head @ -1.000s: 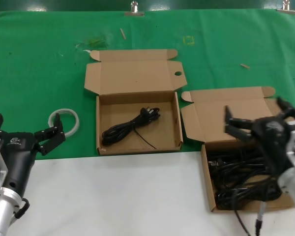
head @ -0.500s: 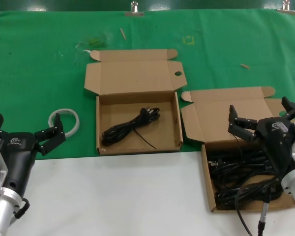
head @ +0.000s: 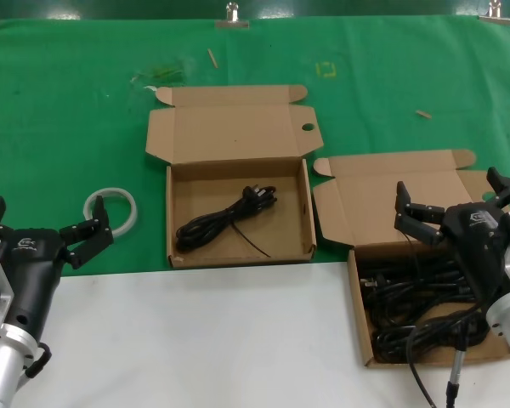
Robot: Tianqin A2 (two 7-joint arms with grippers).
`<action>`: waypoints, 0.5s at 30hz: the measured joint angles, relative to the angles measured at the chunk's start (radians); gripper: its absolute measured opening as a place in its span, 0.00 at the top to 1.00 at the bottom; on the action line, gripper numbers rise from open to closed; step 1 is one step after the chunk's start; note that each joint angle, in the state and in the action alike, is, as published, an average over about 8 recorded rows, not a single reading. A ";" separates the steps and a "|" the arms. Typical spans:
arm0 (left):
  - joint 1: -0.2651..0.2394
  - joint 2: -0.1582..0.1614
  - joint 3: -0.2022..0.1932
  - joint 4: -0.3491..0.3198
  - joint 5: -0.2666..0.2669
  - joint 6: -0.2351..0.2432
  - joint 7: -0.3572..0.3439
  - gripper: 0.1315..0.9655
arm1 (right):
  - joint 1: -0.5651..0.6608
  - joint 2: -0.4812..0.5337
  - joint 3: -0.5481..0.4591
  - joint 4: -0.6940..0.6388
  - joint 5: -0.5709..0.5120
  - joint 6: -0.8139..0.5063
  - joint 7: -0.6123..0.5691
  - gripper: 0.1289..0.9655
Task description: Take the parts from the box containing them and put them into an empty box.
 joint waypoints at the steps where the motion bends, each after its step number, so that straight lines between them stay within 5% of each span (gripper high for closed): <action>1: 0.000 0.000 0.000 0.000 0.000 0.000 0.000 0.00 | 0.000 0.000 0.000 0.000 0.000 0.000 0.000 0.00; 15: 0.000 0.000 0.000 0.000 0.000 0.000 0.000 0.00 | 0.000 0.000 0.000 0.000 0.000 0.000 0.000 0.00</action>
